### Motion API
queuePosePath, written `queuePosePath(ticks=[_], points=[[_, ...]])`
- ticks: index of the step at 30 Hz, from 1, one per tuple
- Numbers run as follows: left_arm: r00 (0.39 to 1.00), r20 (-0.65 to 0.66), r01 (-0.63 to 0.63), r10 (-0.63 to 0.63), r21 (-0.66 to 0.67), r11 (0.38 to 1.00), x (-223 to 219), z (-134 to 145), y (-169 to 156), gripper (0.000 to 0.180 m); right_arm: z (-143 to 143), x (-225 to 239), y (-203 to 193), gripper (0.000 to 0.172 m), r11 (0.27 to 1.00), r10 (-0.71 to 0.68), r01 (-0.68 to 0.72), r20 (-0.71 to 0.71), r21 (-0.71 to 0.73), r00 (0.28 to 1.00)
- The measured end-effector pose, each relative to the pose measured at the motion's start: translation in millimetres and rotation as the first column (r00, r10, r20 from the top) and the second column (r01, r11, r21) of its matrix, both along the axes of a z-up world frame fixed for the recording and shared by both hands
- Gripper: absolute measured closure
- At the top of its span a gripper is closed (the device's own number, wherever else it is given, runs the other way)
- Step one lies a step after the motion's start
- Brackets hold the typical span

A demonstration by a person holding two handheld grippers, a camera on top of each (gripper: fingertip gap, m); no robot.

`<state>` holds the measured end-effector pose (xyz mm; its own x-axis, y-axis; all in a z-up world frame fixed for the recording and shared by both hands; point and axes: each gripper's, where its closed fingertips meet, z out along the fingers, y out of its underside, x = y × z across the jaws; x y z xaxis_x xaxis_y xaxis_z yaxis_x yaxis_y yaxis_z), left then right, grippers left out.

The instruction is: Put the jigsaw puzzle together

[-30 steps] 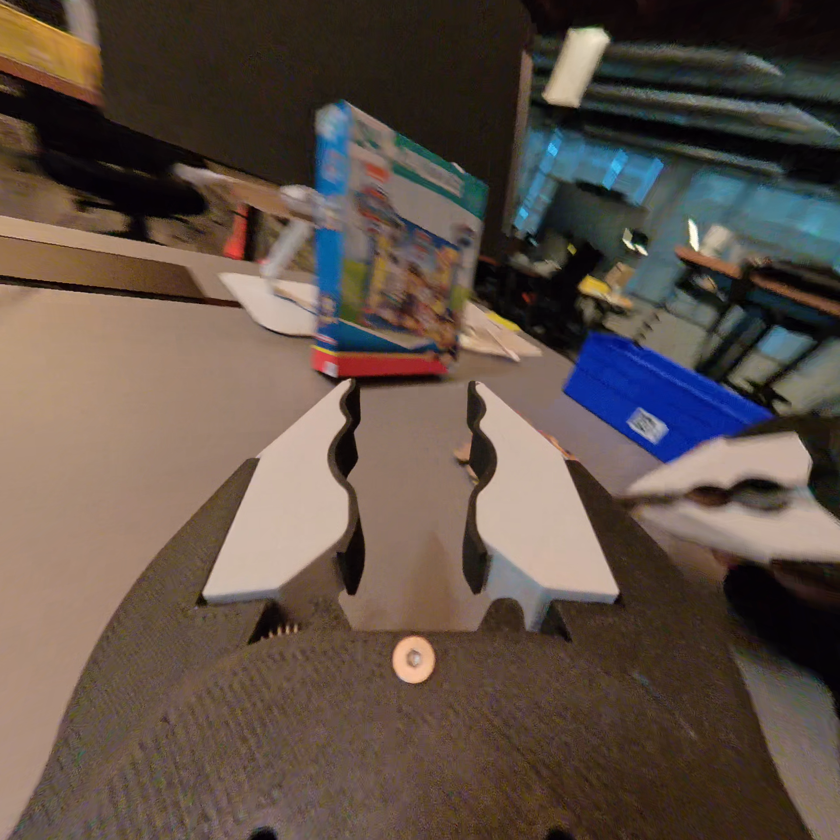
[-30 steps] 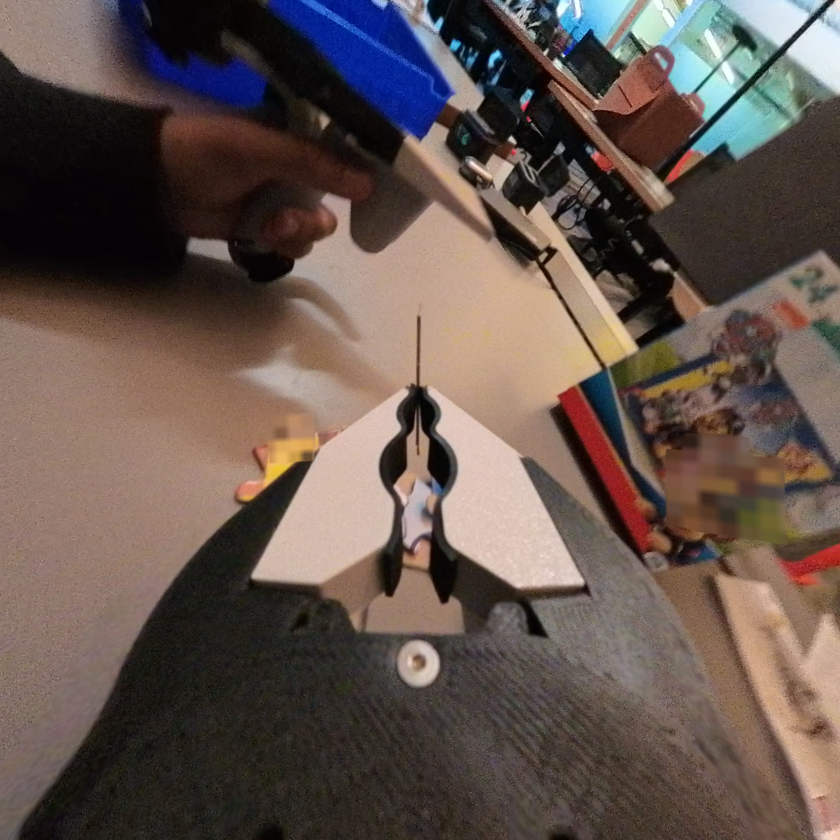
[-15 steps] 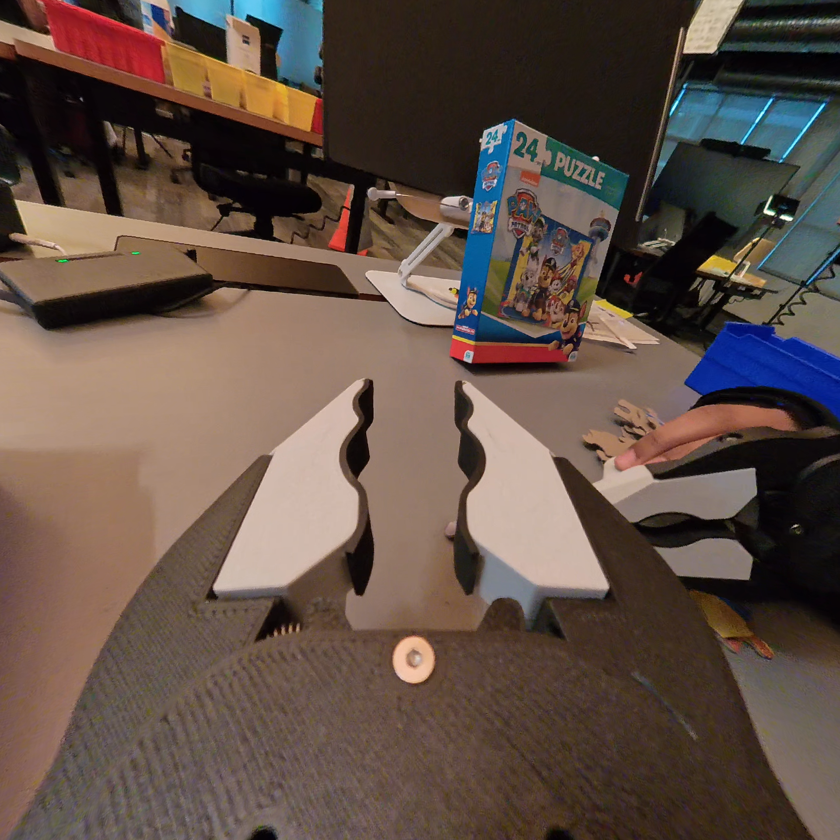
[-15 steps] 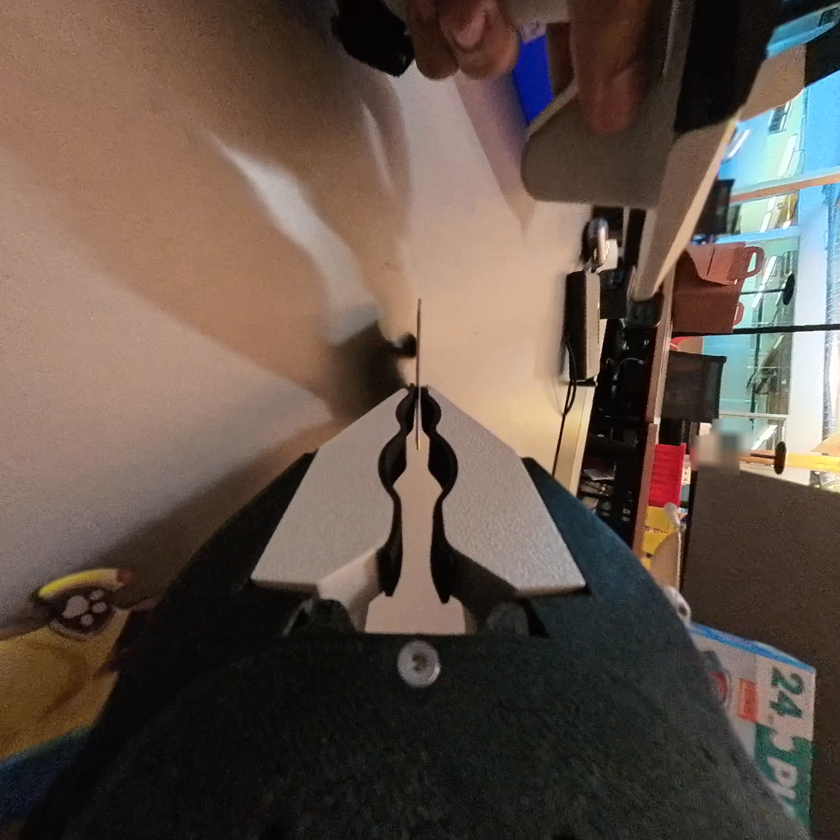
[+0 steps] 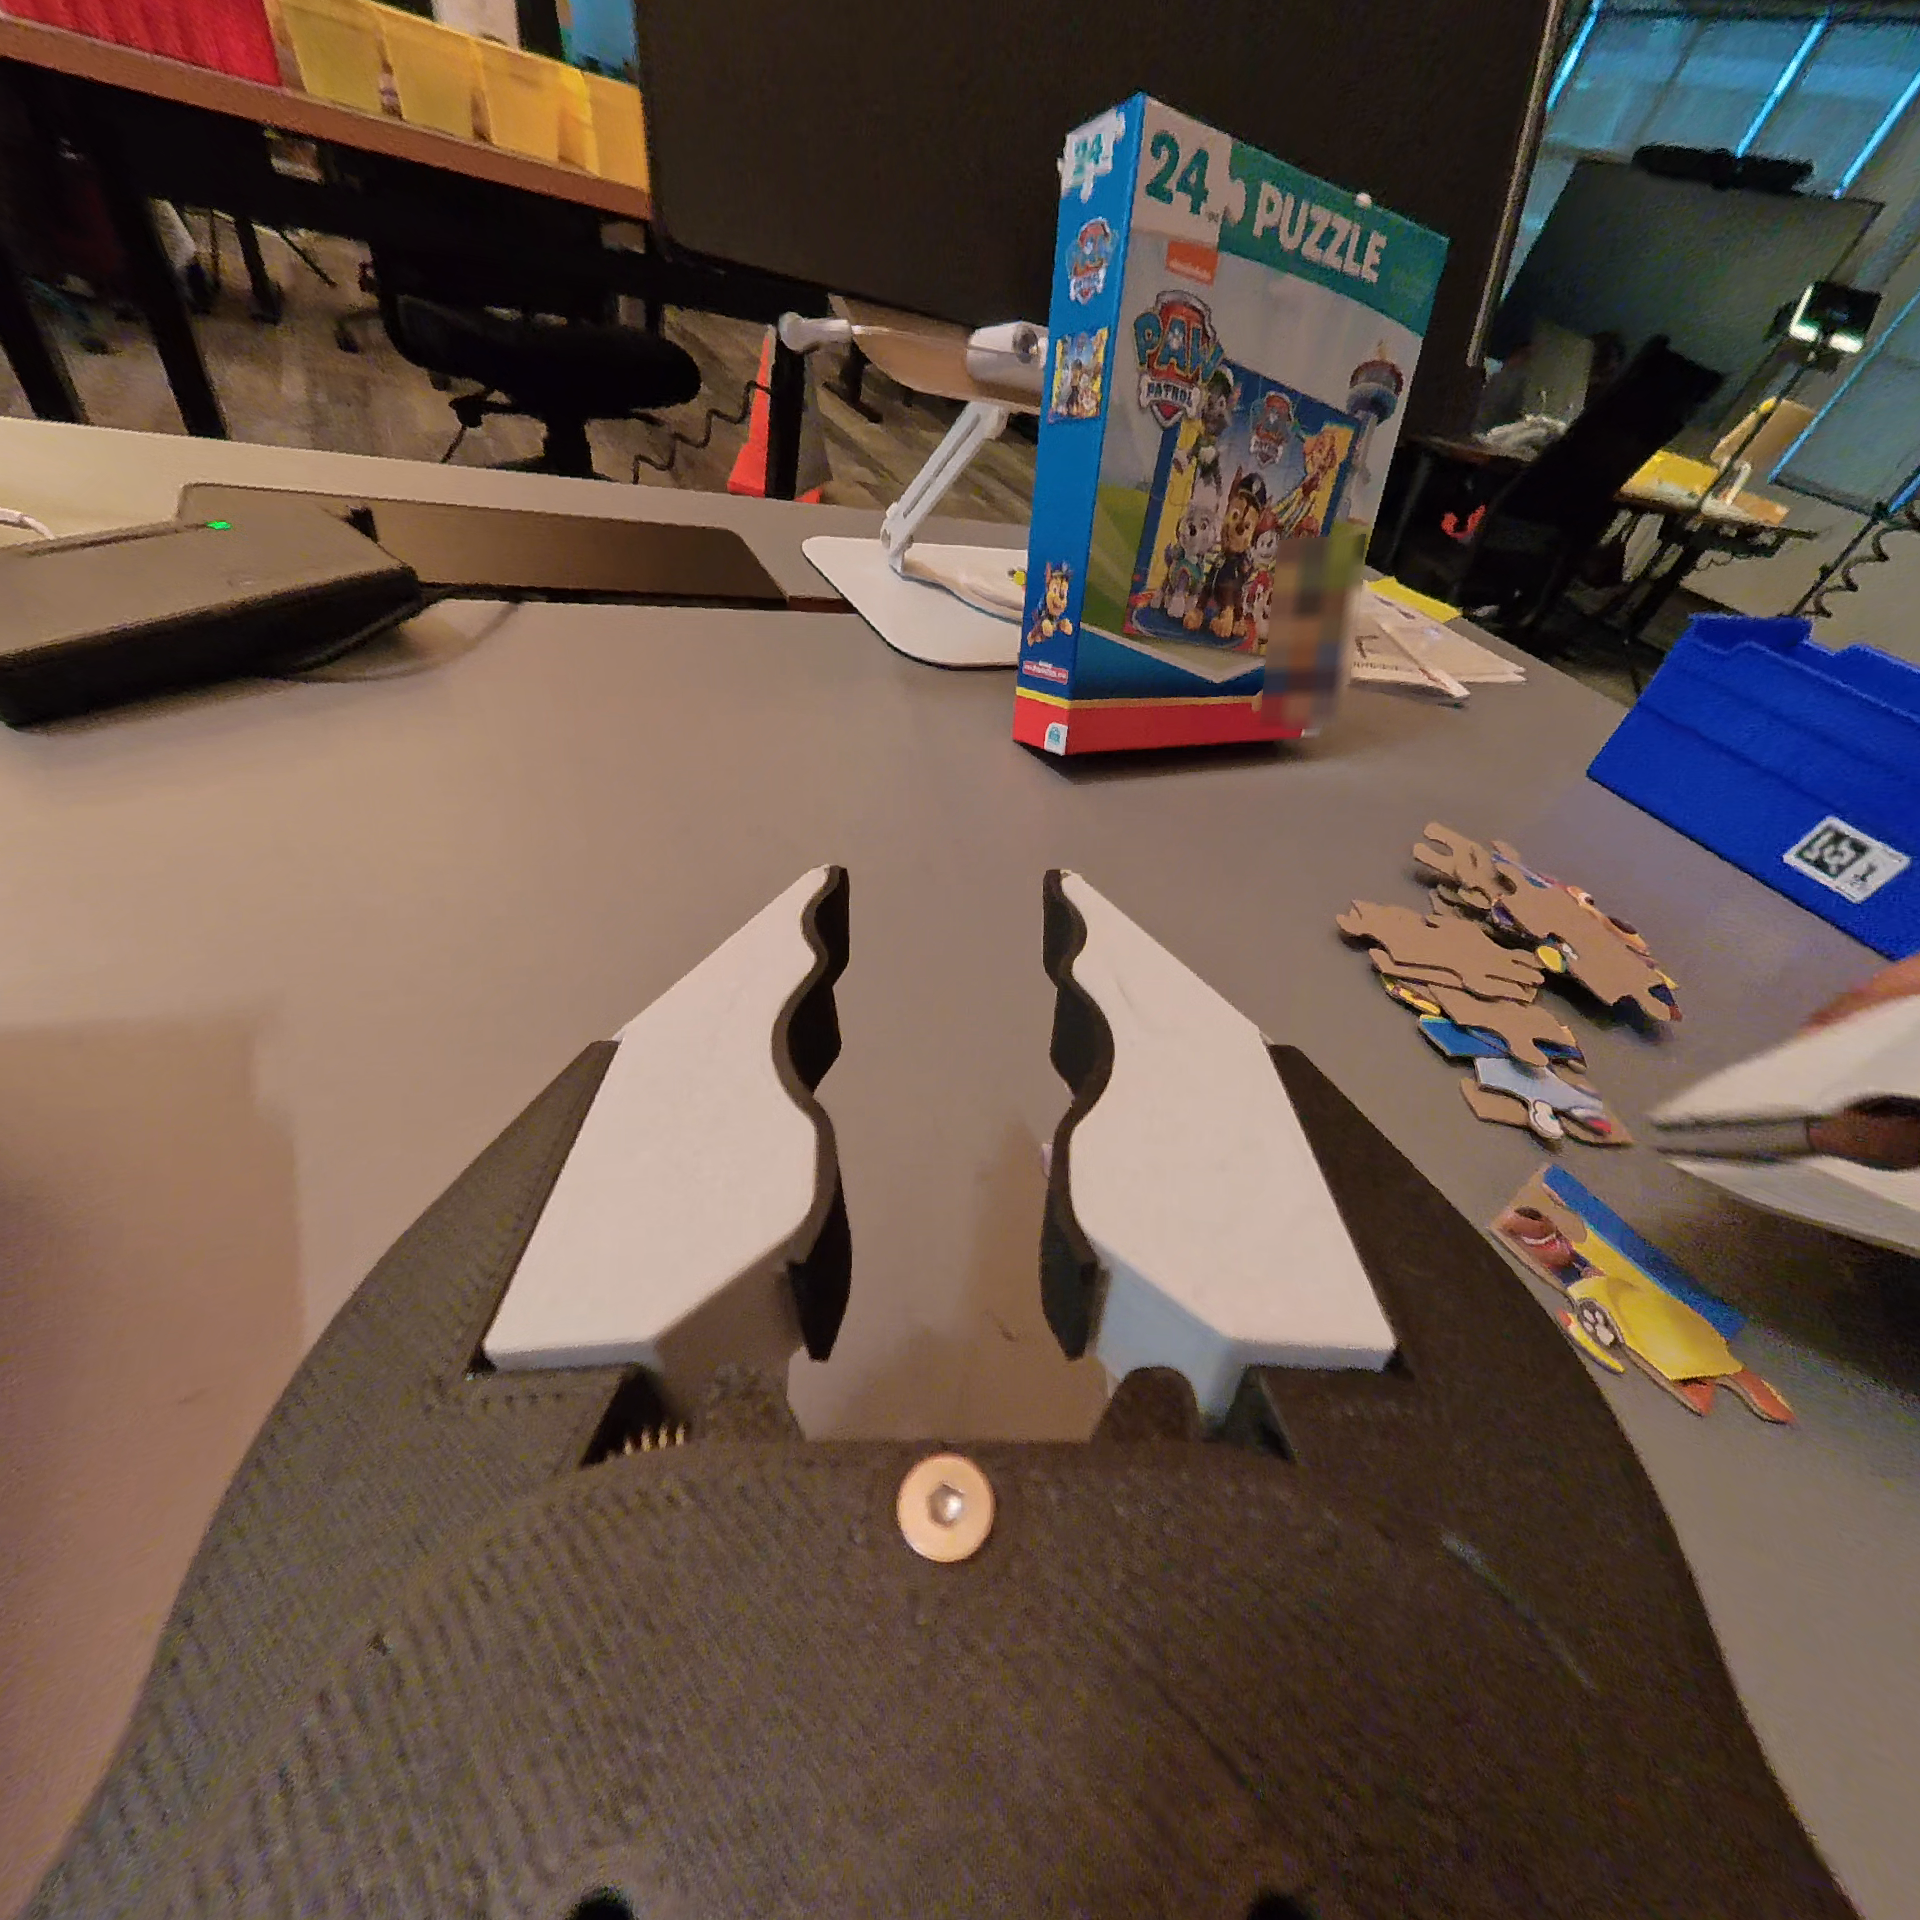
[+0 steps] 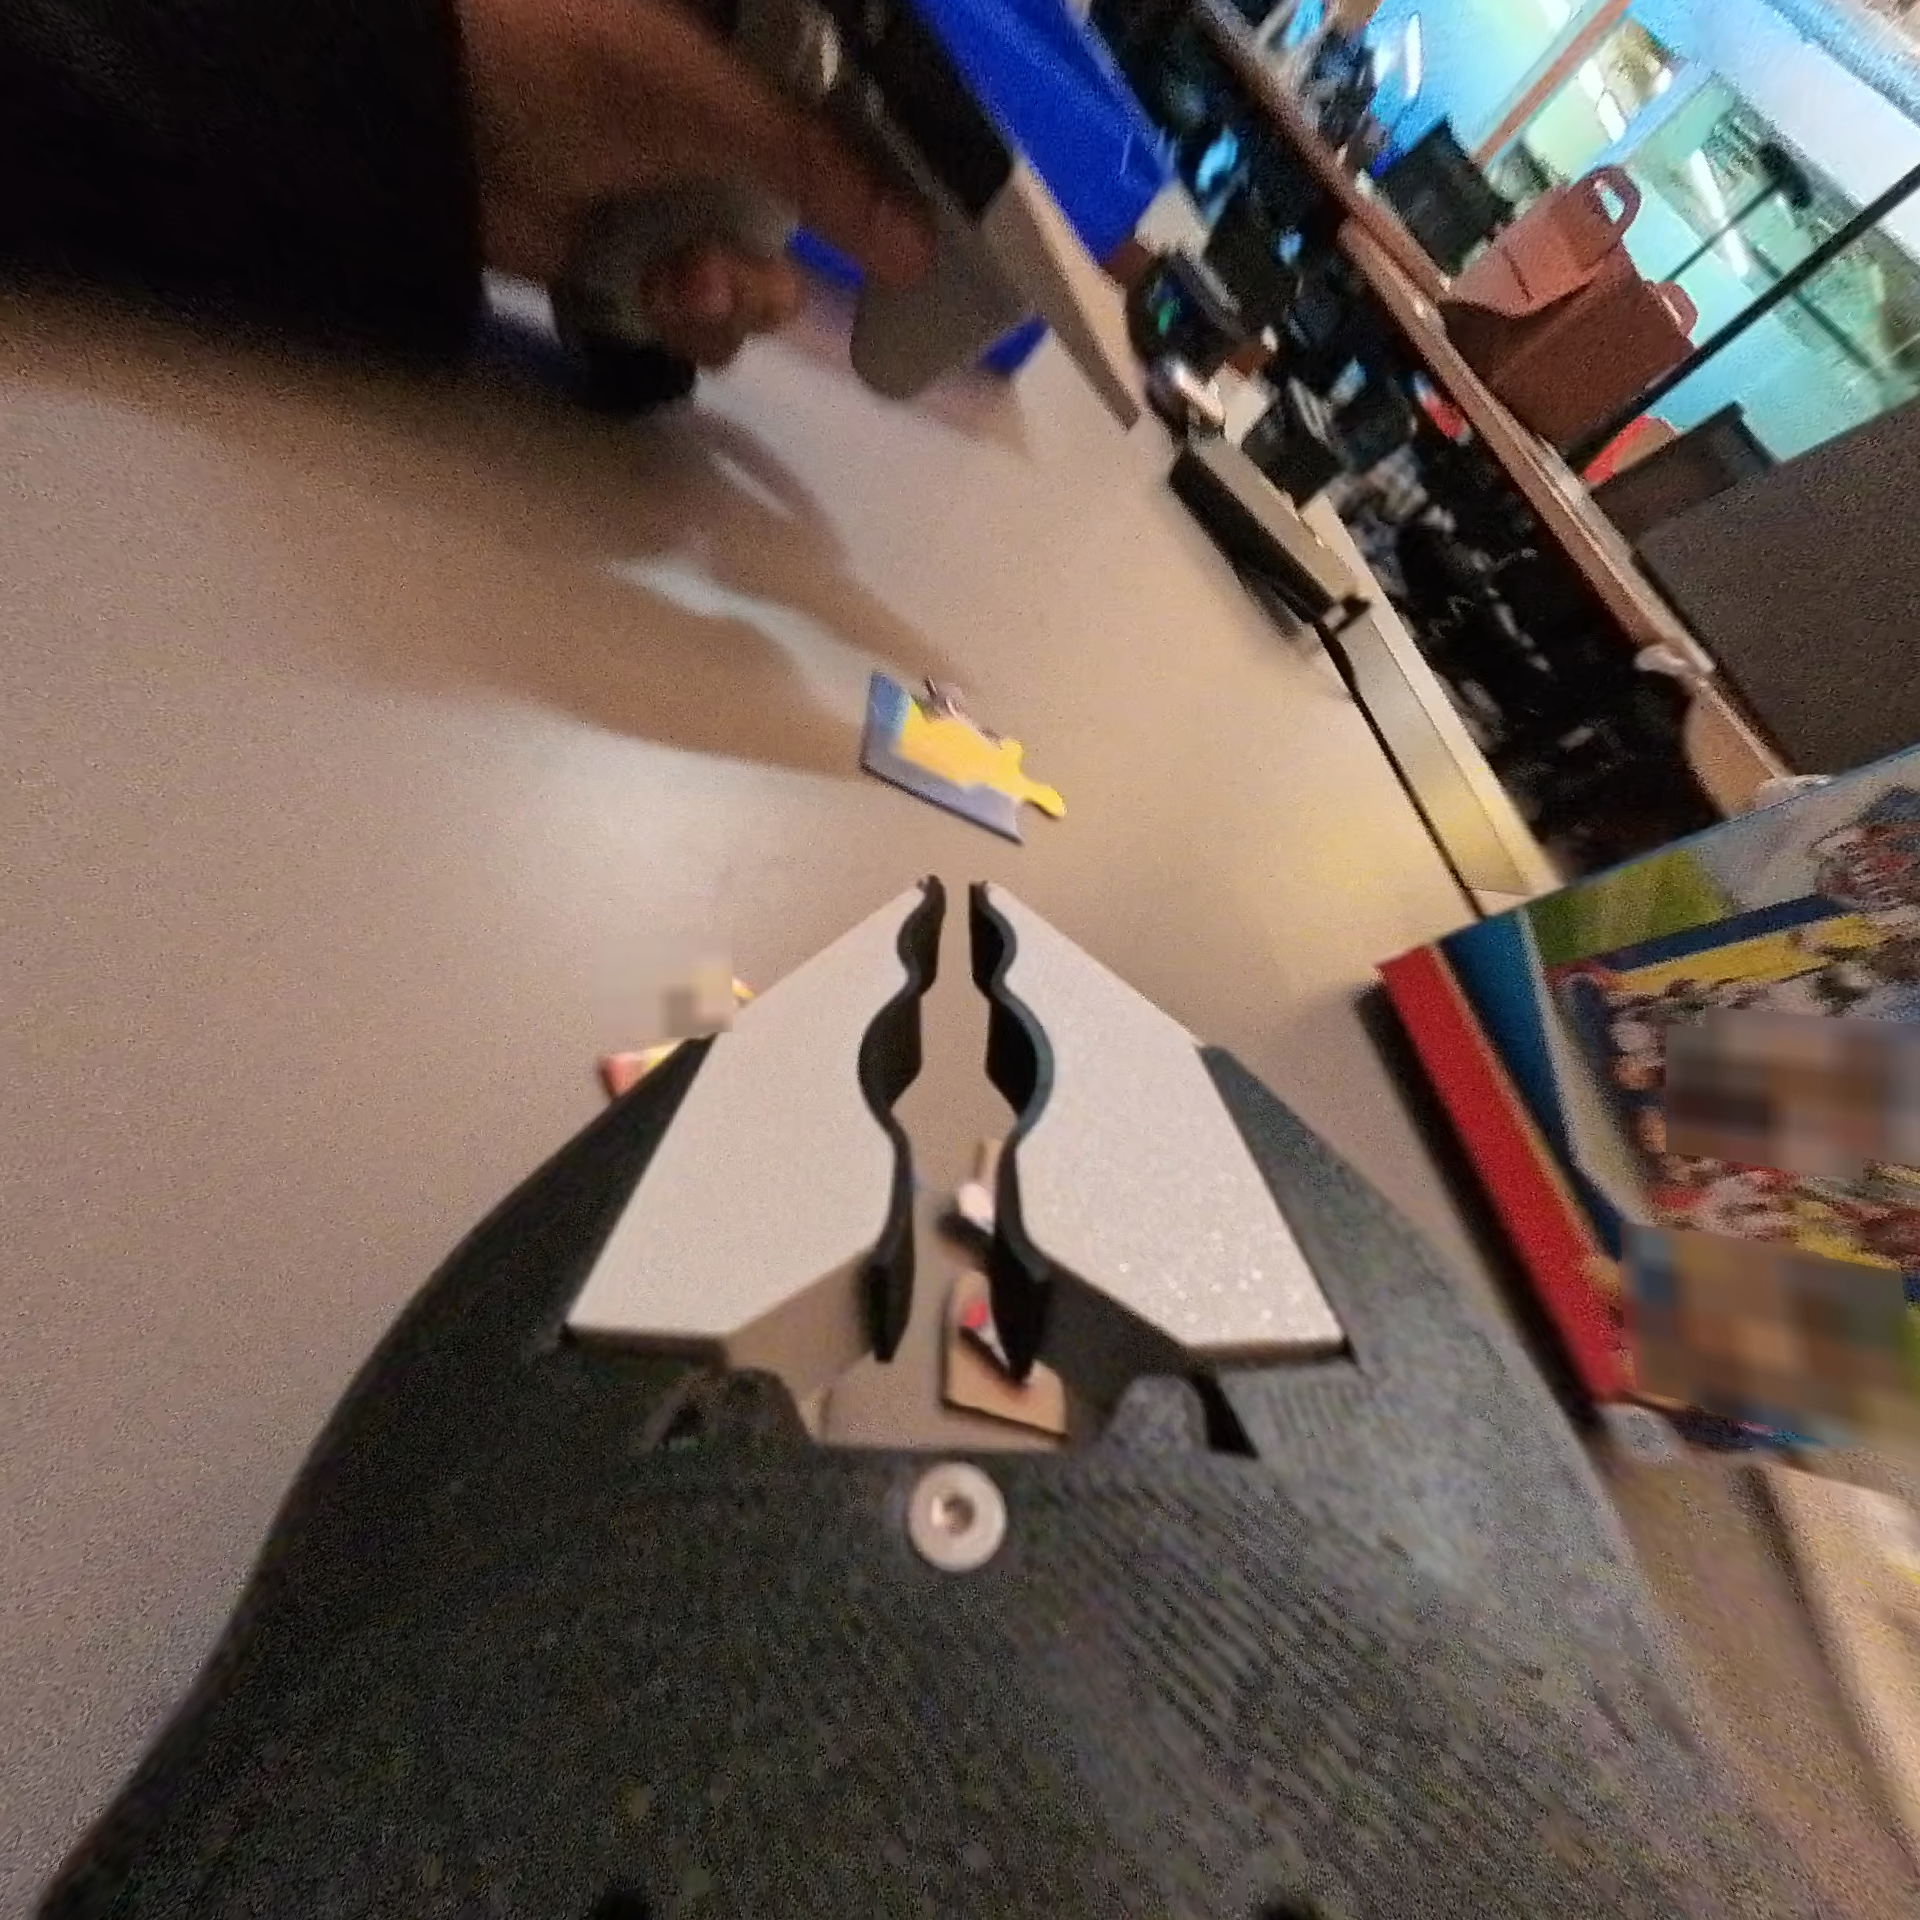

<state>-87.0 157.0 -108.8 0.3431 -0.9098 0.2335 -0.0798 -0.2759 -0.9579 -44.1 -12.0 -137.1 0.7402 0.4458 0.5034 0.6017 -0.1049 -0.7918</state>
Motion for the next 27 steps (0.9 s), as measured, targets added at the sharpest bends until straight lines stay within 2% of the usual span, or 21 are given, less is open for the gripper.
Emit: queuePosePath(ticks=[3, 5, 10, 12, 16, 19, 27], points=[[0.996, 0.090, -0.022, 0.023, -0.008, 1.000, -8.3, 13.0, 3.4, 0.149, 27.5, -19.6, -18.0, 0.168, 0.991, 0.125, -0.131, -0.359, 0.007, 0.925], [0.993, 0.114, -0.023, 0.026, -0.020, 1.000, -10.3, 15.1, 4.2, 0.149, 39.9, -20.7, -23.0, 0.165, 0.985, 0.165, -0.173, -0.464, 0.025, 0.871], [0.998, 0.062, 0.004, -0.004, 0.001, 1.000, -2.3, 7.4, -4.7, 0.148, 59.2, -1.1, -25.3, 0.162, 0.995, 0.099, -0.078, -0.490, 0.062, 0.866], [0.998, 0.055, 0.009, -0.010, 0.013, 1.000, 0.7, 6.8, -9.5, 0.148, 69.7, 3.8, -30.1, 0.167, 0.992, 0.110, -0.057, -0.534, 0.115, 0.838], [0.997, 0.070, 0.042, -0.042, -0.005, 0.999, 5.6, 7.2, -16.5, 0.148, 70.6, 18.4, -29.0, 0.165, 0.996, 0.078, -0.034, -0.607, 0.083, 0.791], [0.996, 0.074, 0.050, -0.049, -0.017, 0.999, 5.8, 6.8, -16.3, 0.148, 78.1, 28.6, -29.6, 0.165, 0.996, 0.082, -0.034, -0.707, 0.082, 0.703], [0.995, 0.055, 0.089, -0.088, -0.010, 0.996, 11.0, 5.1, -23.2, 0.148, 90.7, 52.4, -31.9, 0.157, 0.992, 0.111, -0.104, -0.910, 0.075, 0.400]])
